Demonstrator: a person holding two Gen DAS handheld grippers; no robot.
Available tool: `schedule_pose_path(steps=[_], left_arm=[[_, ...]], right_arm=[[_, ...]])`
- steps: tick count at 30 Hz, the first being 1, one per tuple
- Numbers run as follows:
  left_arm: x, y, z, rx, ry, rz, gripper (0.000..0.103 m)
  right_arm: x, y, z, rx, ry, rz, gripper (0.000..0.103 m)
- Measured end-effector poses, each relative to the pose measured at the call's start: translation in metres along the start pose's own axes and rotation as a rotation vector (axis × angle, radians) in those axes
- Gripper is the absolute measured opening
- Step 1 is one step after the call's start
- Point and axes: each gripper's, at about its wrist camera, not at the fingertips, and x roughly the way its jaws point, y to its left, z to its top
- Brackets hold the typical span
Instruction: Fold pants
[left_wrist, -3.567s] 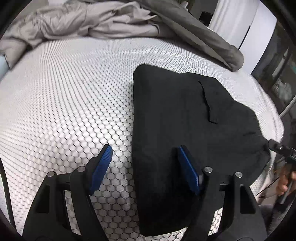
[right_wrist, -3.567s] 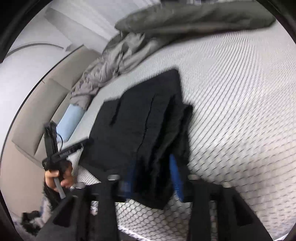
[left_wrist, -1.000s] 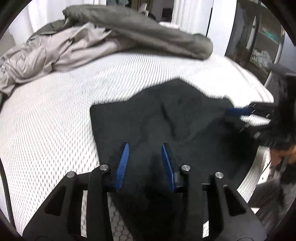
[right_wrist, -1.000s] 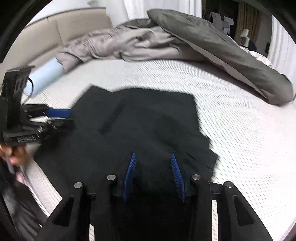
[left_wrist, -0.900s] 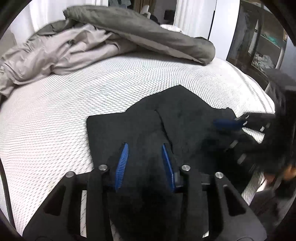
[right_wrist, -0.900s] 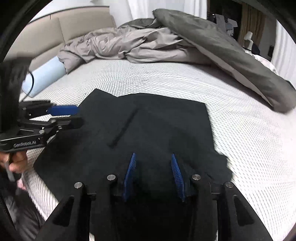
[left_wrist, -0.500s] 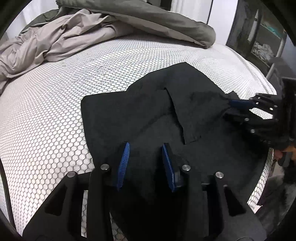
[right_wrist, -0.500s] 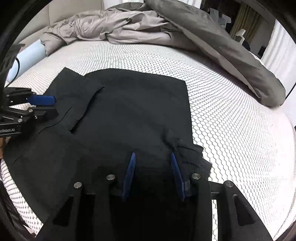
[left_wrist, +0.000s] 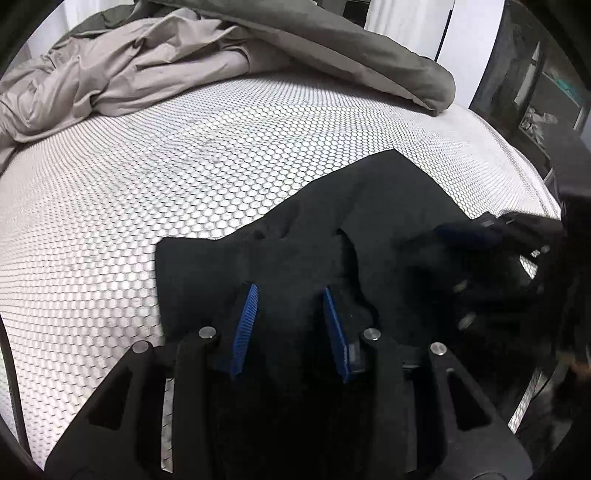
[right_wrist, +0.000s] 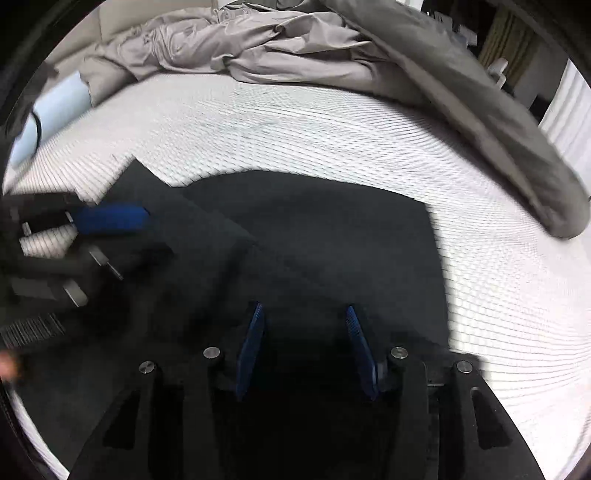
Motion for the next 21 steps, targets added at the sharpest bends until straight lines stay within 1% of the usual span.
schedule_pose_path(steps=[1,3,4,5,6,7,8,9,10,11,12,13,14,16,17,19,21], left_arm=[[-0.004,0.002,-0.003,-0.003,0.002,-0.002,0.034],[-0.011,0.003,-0.009,-0.013,0.000,0.020,0.034],[-0.022,0.001,-0.014,-0.014,-0.011,0.051,0.034],[-0.029,0.001,-0.015,-0.009,-0.025,0.054,0.034],[-0.040,-0.003,-0.019,0.006,-0.051,0.035,0.034],[-0.056,-0.012,-0.029,0.033,-0.082,-0.015,0.034],[-0.063,-0.021,-0.037,0.056,-0.087,-0.051,0.035],[-0.065,-0.027,-0.044,0.078,-0.079,-0.071,0.037],[-0.062,-0.036,-0.053,0.118,-0.048,-0.094,0.038],[-0.057,-0.040,-0.062,0.144,-0.011,-0.087,0.038],[-0.052,-0.042,-0.068,0.166,0.008,-0.058,0.038],[-0.051,-0.040,-0.074,0.184,0.009,-0.049,0.038],[-0.053,-0.037,-0.076,0.187,0.007,-0.053,0.038],[-0.065,-0.022,-0.083,0.160,0.012,-0.060,0.038],[-0.069,-0.014,-0.086,0.138,0.012,-0.043,0.038],[-0.079,-0.001,-0.089,0.063,-0.009,0.003,0.038],[-0.088,0.002,-0.089,0.038,-0.045,-0.029,0.038]], right_arm=[[-0.005,-0.010,-0.009,-0.013,0.004,-0.056,0.042],[-0.017,-0.026,-0.026,0.015,-0.008,0.023,0.042],[-0.026,-0.032,-0.034,0.023,-0.037,0.038,0.042],[-0.037,-0.031,-0.041,0.018,-0.064,0.024,0.042],[-0.048,-0.028,-0.045,0.016,-0.081,0.013,0.043],[-0.058,-0.024,-0.046,0.022,-0.103,0.040,0.043],[-0.067,-0.018,-0.045,0.036,-0.127,0.111,0.044],[-0.070,-0.012,-0.042,0.037,-0.133,0.162,0.046],[-0.071,0.000,-0.040,0.018,-0.124,0.214,0.047],[-0.068,0.013,-0.040,-0.017,-0.111,0.233,0.047],[-0.062,0.018,-0.042,-0.051,-0.101,0.236,0.047],[-0.054,0.027,-0.046,-0.105,-0.078,0.213,0.047],[-0.047,0.026,-0.051,-0.126,-0.063,0.184,0.047],[-0.047,0.004,-0.064,-0.068,-0.067,0.172,0.047],[-0.048,-0.009,-0.068,-0.036,-0.067,0.144,0.046],[-0.059,-0.036,-0.079,0.026,-0.096,0.148,0.045],[-0.073,-0.041,-0.083,0.065,-0.123,0.124,0.045]])
